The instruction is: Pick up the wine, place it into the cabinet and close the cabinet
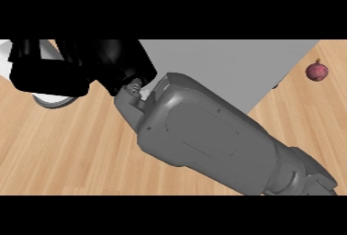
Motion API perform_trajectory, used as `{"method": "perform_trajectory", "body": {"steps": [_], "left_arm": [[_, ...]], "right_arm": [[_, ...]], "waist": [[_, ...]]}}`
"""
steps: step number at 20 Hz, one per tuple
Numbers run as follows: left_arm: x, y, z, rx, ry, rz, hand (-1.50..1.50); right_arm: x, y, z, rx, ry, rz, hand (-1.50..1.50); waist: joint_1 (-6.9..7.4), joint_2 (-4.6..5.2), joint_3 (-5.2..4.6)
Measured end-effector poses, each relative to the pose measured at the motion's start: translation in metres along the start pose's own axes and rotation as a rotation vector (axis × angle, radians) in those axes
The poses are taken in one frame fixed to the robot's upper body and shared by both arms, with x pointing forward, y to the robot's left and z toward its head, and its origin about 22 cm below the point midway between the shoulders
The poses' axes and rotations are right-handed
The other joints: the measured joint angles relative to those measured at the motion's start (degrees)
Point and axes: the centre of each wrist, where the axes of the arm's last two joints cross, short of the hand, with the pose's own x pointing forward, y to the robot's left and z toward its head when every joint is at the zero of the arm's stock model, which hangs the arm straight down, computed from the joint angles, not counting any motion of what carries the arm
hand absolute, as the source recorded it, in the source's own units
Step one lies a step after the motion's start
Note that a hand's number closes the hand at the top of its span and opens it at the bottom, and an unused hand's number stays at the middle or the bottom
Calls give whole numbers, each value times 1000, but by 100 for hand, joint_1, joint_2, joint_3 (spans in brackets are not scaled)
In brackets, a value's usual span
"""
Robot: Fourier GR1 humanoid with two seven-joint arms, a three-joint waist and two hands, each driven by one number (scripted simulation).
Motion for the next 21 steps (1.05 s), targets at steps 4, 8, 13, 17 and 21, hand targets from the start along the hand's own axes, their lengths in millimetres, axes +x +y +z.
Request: {"method": "perform_trajectory", "body": {"steps": [4,8,13,17,21], "left_arm": [[7,4,0,2,-5,-8,150],[11,6,-2,8,-23,-16,150],[12,5,-4,10,-30,-18,150],[15,4,-7,12,-41,-26,150],[18,4,-11,8,-45,-33,150]], "right_arm": [[-12,-3,-14,23,-15,27,150],[-23,-5,-22,33,-48,61,150],[-34,-7,-28,44,-100,110,150],[-41,-8,-32,46,-133,147,150],[-44,-8,-35,48,-156,164,150]], "waist": [[18,-109,-61],[53,-180,-122],[94,-221,-193],[88,-240,-232],[74,-237,-264]]}}
